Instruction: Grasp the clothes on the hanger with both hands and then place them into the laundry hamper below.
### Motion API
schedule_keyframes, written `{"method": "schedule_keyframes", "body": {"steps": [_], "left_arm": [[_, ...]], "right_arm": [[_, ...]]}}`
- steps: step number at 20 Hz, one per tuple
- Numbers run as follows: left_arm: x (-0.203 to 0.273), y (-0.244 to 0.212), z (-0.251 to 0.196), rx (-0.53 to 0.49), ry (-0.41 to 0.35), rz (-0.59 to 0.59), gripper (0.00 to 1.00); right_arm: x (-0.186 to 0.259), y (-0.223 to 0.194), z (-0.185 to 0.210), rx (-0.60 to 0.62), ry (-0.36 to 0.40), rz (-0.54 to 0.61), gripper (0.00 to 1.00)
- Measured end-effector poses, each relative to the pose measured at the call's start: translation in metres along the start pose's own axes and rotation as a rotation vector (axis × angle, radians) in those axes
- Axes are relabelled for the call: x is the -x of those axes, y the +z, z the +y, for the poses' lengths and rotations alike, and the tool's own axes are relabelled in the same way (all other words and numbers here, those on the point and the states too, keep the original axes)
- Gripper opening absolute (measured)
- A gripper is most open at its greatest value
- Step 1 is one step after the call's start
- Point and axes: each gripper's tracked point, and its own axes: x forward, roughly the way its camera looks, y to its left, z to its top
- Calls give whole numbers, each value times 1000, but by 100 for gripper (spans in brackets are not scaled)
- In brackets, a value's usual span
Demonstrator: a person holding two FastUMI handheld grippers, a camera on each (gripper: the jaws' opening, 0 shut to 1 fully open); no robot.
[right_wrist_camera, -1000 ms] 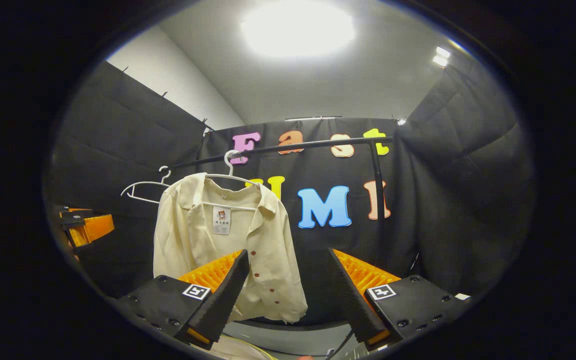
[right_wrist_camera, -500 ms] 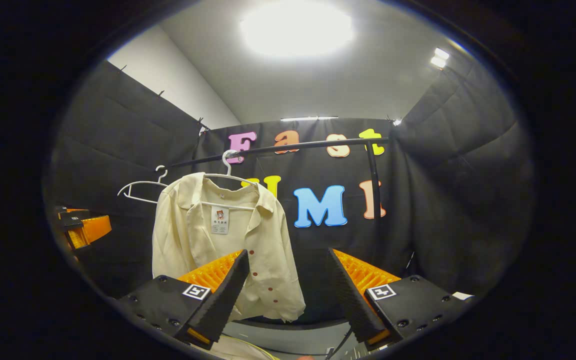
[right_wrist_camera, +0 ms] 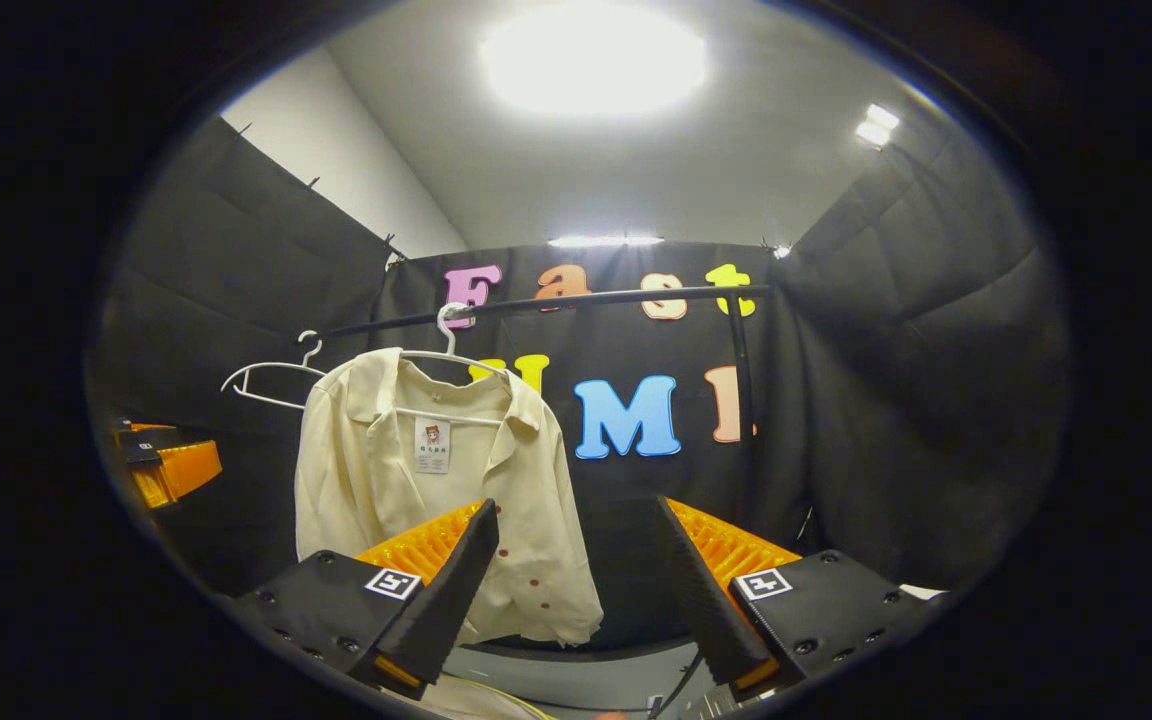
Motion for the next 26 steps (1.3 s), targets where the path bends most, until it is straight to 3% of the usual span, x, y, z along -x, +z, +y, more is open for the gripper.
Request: {"method": "schedule_keyframes", "body": {"steps": [9, 26], "left_arm": [[-53, 14, -28, -21, 2, -22, 96], [-212, 4, -106, -83, 78, -38, 95]], "right_arm": [[-56, 15, -3, -30, 34, -31, 98], [-232, -6, 34, -108, 233, -15, 97]]}}
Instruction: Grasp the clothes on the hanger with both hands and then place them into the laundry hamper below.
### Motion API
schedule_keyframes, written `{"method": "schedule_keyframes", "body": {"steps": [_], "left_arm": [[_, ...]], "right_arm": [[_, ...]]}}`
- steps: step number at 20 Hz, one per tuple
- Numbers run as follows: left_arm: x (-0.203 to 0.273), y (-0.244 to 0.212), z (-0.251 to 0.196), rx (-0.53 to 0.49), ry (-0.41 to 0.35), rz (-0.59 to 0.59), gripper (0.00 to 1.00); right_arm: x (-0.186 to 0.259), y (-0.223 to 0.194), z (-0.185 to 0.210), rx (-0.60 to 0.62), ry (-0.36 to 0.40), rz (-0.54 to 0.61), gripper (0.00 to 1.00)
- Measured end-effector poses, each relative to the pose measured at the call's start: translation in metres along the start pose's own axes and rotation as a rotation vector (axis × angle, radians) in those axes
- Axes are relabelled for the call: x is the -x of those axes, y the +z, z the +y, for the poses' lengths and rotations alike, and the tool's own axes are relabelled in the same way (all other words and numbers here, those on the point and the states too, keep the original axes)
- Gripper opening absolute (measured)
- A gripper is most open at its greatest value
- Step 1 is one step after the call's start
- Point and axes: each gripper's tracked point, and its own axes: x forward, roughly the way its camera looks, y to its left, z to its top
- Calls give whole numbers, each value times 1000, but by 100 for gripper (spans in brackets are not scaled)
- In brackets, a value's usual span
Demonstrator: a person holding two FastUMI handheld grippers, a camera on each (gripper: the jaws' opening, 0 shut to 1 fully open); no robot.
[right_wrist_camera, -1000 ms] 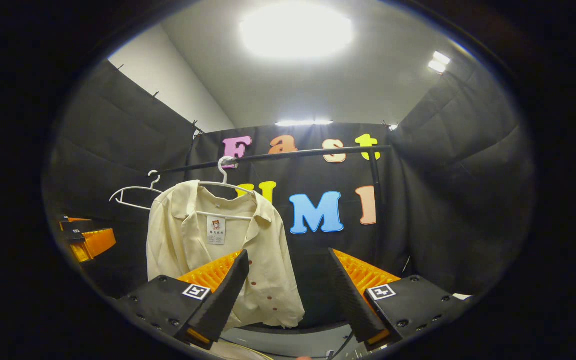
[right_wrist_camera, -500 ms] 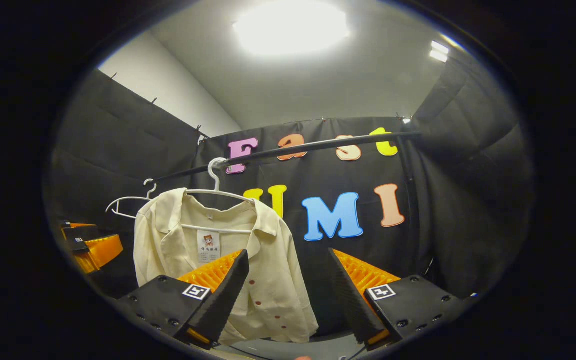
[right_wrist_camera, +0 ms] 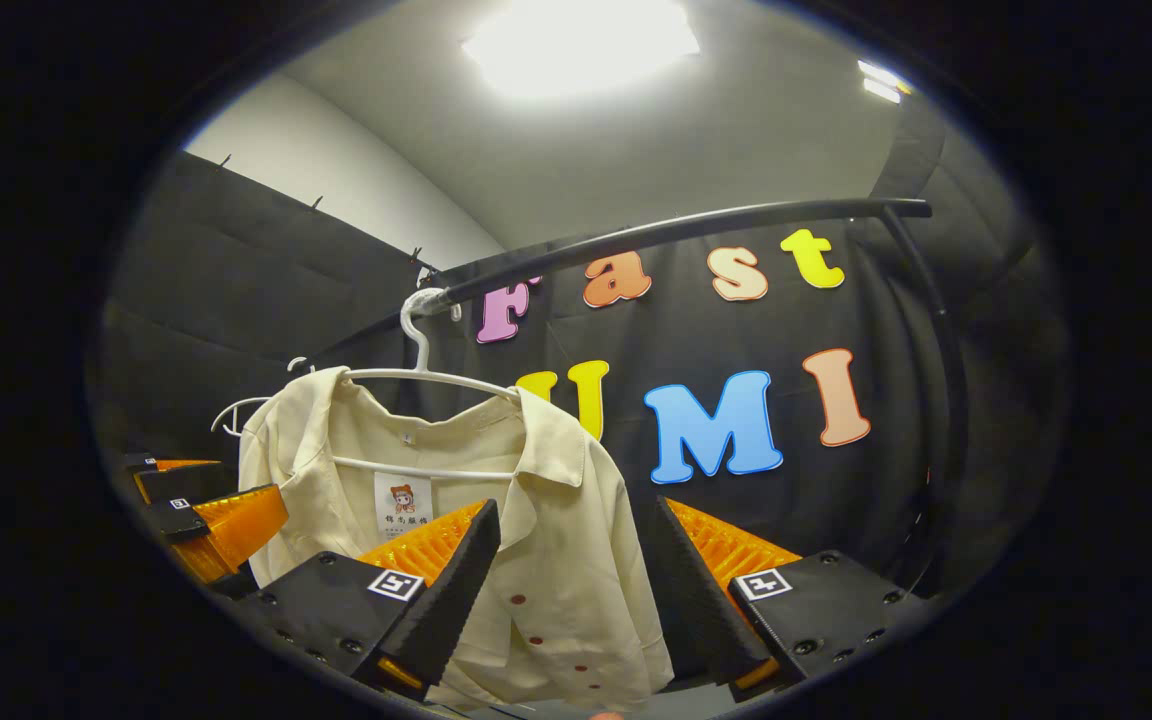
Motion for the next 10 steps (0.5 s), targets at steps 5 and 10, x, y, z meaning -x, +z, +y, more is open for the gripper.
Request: {"method": "schedule_keyframes", "body": {"steps": [5, 10], "left_arm": [[-36, -13, -11, -1, 38, 22, 95], [-68, -15, -13, -30, 82, 13, 95]], "right_arm": [[-46, -9, 15, -44, 58, -1, 97], [-87, -24, 23, -77, 89, 12, 97]]}}
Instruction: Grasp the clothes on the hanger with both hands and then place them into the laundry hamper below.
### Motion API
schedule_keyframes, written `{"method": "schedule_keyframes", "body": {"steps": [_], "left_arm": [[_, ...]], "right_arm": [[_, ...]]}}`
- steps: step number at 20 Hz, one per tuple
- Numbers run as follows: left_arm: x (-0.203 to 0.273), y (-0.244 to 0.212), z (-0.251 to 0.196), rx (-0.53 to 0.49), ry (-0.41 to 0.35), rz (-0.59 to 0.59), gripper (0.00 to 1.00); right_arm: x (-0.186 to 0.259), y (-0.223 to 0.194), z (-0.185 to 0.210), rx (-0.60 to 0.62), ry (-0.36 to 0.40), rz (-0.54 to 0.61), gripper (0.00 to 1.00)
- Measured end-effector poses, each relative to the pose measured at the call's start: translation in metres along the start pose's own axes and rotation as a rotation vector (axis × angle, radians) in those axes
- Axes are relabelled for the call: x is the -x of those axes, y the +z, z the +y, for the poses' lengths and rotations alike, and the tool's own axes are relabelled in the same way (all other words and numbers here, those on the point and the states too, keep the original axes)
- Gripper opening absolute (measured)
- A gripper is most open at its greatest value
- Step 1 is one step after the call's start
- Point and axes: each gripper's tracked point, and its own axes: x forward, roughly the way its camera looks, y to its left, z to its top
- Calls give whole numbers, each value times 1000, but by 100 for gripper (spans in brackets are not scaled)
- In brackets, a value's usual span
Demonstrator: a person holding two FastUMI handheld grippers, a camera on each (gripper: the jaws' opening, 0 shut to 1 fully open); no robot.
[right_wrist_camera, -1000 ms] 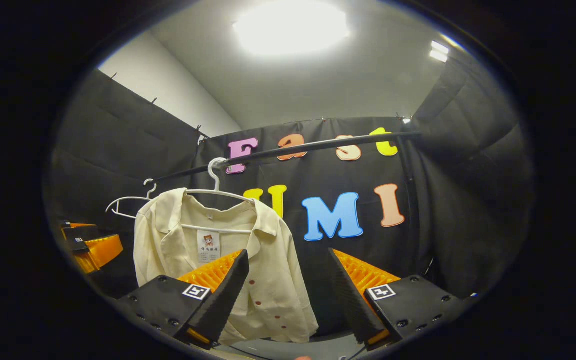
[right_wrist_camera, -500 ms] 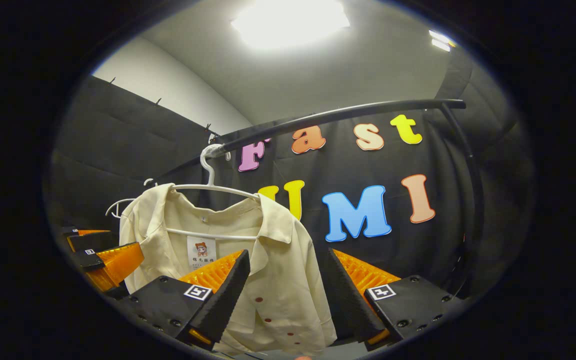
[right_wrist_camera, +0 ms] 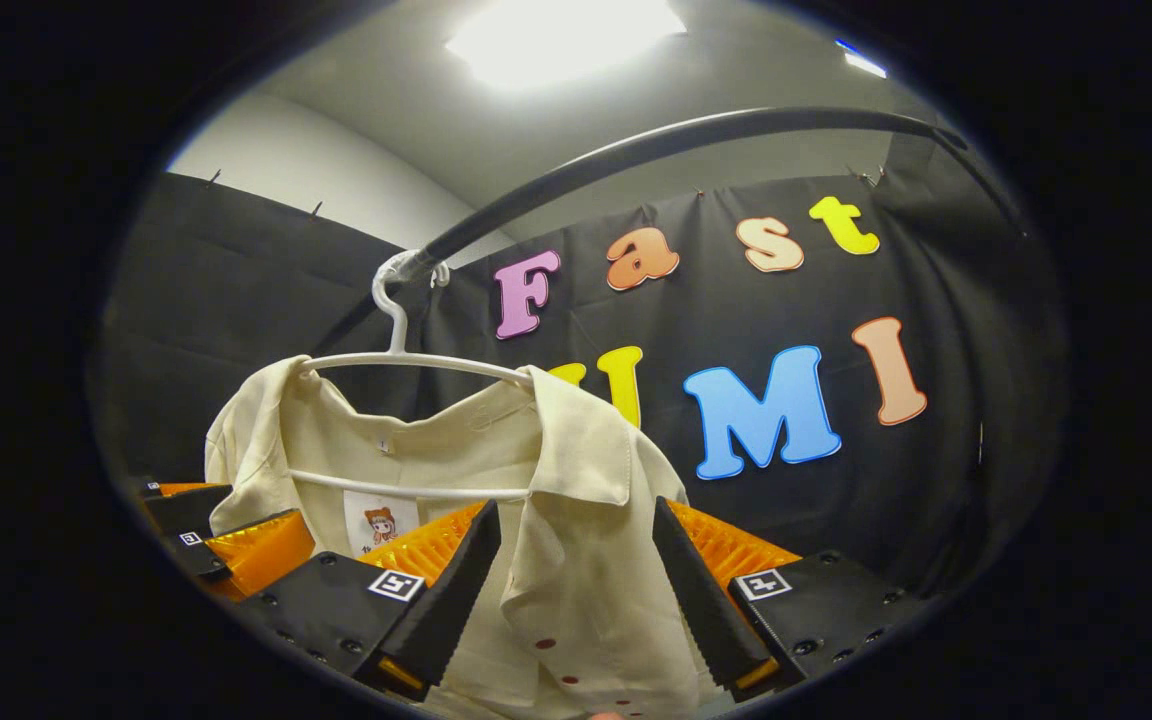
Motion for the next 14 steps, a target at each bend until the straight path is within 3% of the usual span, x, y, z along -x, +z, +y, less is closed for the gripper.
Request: {"method": "schedule_keyframes", "body": {"steps": [5, 10, 12, 13, 14], "left_arm": [[-26, -6, 8, -13, 61, 12, 95], [-40, -10, 9, -48, 94, 22, 95], [-46, -12, 11, -81, 117, 29, 91], [-48, -14, 11, -90, 127, 38, 71], [-48, -17, 11, -100, 136, 50, 51]], "right_arm": [[-34, -16, -5, 2, -23, 40, 93], [-47, -33, -9, -7, -50, 101, 96], [-50, -36, -11, -8, -72, 113, 96], [-52, -37, -14, -3, -93, 118, 90], [-56, -36, -21, 11, -120, 118, 65]]}}
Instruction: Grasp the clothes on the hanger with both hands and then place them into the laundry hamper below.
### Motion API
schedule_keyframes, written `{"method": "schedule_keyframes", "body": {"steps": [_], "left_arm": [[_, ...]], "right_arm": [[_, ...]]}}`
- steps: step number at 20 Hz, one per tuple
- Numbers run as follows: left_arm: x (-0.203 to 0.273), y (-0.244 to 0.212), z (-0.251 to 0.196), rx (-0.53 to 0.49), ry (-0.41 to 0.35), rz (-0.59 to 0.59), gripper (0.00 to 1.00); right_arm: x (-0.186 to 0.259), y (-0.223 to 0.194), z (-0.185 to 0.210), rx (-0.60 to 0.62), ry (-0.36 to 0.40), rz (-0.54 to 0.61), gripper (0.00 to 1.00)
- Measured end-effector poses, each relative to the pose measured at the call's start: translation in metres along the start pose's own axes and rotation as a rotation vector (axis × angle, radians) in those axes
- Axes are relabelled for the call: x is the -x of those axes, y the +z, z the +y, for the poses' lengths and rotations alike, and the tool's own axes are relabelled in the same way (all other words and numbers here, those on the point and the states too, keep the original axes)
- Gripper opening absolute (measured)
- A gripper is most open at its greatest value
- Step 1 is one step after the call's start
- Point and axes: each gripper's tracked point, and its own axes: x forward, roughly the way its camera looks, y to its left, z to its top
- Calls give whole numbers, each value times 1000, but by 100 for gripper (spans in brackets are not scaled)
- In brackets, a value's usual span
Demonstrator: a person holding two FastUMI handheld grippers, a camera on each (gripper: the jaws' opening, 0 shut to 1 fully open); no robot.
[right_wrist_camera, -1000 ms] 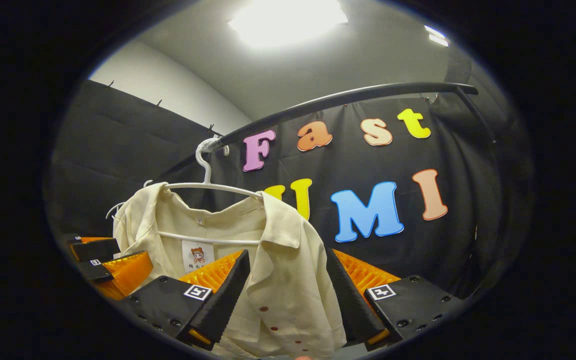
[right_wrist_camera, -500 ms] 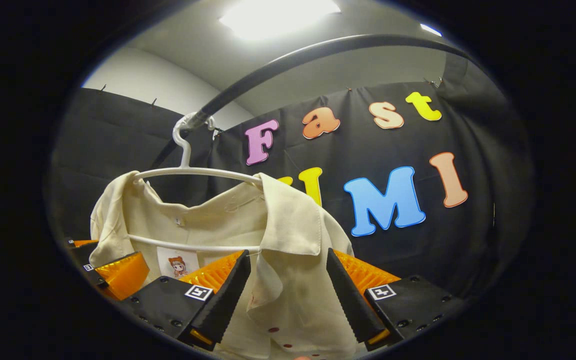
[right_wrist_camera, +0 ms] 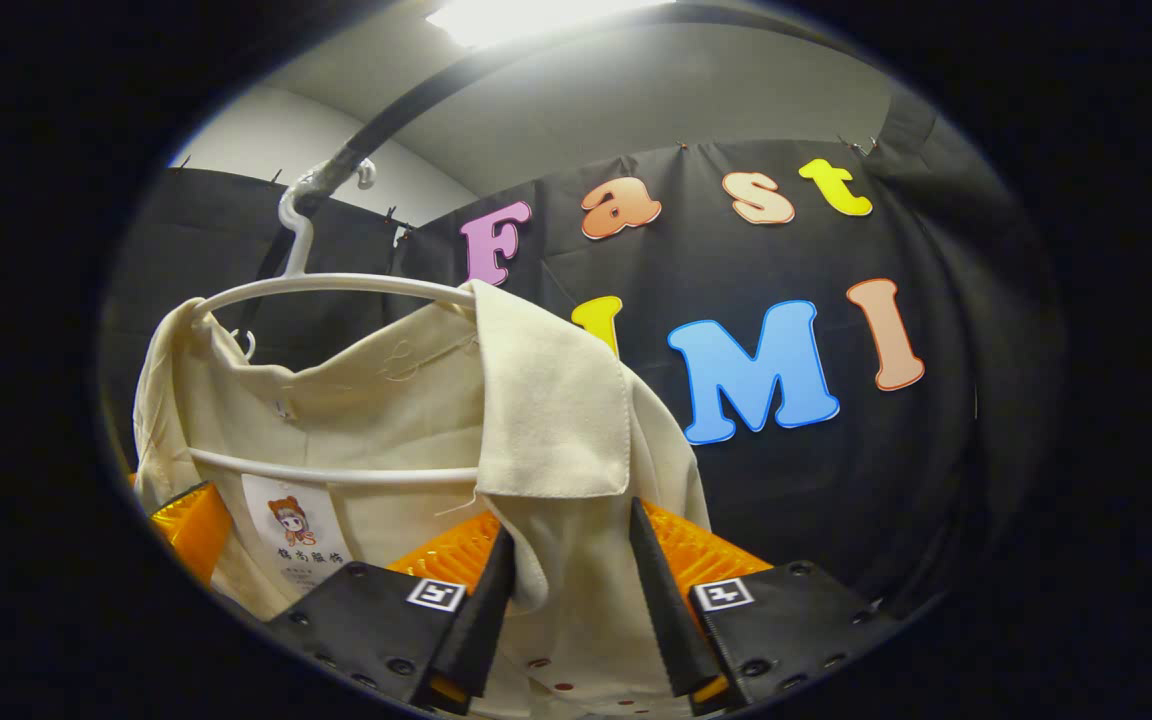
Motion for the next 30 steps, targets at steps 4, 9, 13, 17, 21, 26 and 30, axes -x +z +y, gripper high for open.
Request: {"method": "schedule_keyframes", "body": {"steps": [4, 9, 13, 17, 21, 26, 30], "left_arm": [[3, -2, 11, -24, 32, 20, 16], [14, 11, 24, -8, 21, -13, 3], [30, 36, 52, -49, 70, -58, 2], [36, 59, 79, -33, 105, -83, 2], [29, 73, 94, -32, 106, -109, 1], [21, 93, 107, -50, 85, -137, 3], [7, 120, 115, -67, 53, -192, 2]], "right_arm": [[-1, 5, -10, 32, -39, -24, 5], [5, 29, -40, 69, -86, -105, 1], [6, 50, -61, 92, -136, -160, 1], [4, 69, -83, 130, -188, -213, 1], [-12, 72, -91, 99, -183, -213, 1], [-28, 66, -97, 106, -171, -194, 2], [-44, 56, -94, 100, -121, -155, 1]]}}
